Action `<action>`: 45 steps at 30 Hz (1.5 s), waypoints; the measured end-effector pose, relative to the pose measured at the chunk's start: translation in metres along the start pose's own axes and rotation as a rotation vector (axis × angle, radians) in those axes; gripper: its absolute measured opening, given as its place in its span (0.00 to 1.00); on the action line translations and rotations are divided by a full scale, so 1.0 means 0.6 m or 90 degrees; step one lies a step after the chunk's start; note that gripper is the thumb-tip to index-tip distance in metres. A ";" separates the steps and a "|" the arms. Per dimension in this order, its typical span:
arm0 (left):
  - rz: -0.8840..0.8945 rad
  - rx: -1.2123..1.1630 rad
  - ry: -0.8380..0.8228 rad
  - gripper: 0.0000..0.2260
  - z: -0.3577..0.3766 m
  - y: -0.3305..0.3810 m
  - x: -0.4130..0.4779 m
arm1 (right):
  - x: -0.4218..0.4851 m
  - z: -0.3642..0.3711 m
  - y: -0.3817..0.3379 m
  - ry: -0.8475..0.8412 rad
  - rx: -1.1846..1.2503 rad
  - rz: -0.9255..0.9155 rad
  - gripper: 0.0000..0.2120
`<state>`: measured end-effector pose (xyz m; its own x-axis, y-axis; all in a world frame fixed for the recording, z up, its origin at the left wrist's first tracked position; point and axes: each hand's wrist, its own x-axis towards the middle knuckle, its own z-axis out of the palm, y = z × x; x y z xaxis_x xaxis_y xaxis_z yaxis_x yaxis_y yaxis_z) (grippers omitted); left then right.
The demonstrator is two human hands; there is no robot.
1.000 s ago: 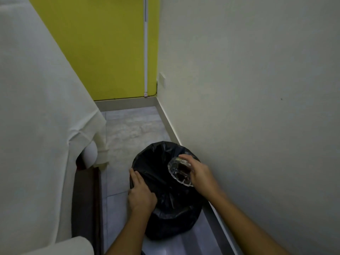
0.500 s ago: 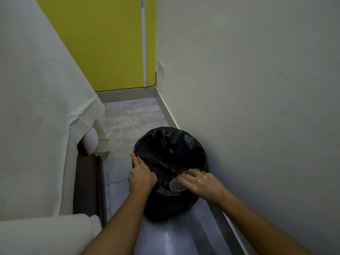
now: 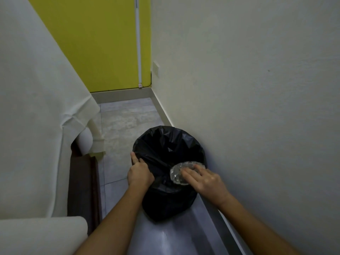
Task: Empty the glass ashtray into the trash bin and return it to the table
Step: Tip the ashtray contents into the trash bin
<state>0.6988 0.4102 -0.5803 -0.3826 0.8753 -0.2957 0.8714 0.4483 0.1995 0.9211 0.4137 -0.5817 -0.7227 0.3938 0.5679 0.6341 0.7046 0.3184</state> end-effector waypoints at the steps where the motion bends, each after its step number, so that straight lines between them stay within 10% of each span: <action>1: 0.001 0.003 -0.004 0.33 0.000 0.001 0.000 | -0.010 0.002 -0.005 -0.009 -0.002 -0.025 0.16; 31: 0.035 0.027 -0.058 0.34 -0.002 0.041 -0.010 | -0.032 -0.011 0.015 -0.037 -0.025 -0.001 0.11; 38: 0.026 0.137 -0.001 0.34 0.005 0.039 -0.036 | 0.073 -0.040 0.052 -0.204 0.310 0.616 0.20; 45: 0.347 -0.051 -0.024 0.58 -0.030 0.051 -0.026 | 0.102 -0.044 0.075 -0.084 0.738 1.012 0.11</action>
<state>0.7259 0.4133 -0.5528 0.1305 0.9780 -0.1630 0.9132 -0.0546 0.4037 0.9129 0.4539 -0.5124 0.1736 0.9451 -0.2770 0.2044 -0.3097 -0.9286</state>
